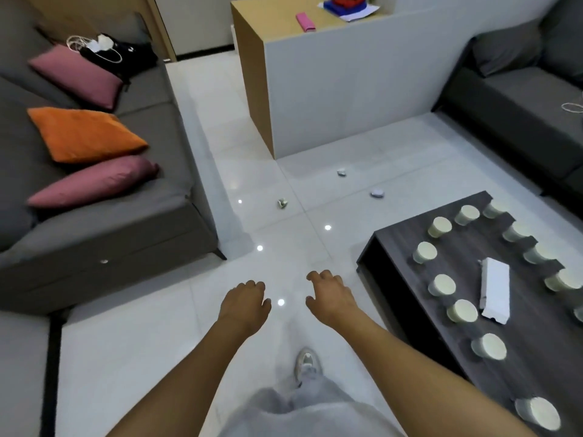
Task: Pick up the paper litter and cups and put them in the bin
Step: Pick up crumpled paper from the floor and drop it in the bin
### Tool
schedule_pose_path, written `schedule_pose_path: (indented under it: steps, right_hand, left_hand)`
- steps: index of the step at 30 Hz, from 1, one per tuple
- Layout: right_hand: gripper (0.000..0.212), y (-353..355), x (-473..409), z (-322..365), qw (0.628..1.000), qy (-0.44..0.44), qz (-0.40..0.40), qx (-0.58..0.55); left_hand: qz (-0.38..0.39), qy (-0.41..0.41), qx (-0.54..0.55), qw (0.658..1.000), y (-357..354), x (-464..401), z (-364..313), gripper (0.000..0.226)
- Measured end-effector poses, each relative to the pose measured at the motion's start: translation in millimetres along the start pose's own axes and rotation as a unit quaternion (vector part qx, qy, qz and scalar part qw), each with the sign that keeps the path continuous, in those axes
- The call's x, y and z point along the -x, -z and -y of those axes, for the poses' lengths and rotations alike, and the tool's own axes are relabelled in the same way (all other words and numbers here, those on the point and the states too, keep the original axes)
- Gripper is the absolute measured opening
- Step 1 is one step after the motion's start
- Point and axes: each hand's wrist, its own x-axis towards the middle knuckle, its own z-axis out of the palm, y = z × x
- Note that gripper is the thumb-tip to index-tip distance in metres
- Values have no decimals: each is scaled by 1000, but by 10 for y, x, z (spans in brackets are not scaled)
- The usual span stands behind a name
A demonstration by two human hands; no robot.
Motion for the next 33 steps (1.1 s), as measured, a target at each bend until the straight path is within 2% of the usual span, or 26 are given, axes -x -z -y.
schedule_pose_path:
  steps: [8, 21, 28, 33]
  right_hand:
    - [47, 805, -1620, 277, 1000, 9, 9, -2]
    - [49, 1725, -4121, 976, 998, -48, 2, -44]
    - [49, 2031, -5127, 865, 992, -100, 24, -72]
    - [48, 2385, -5953, 664, 985, -134, 8, -107]
  left_hand:
    - [2, 28, 25, 999, 853, -1574, 387, 37]
    - [19, -25, -6, 999, 2121, -4206, 1363, 38]
    - [64, -50, -31, 996, 2481, -5438, 1465, 39]
    - [88, -70, -37, 993, 2755, -6441, 1340, 40]
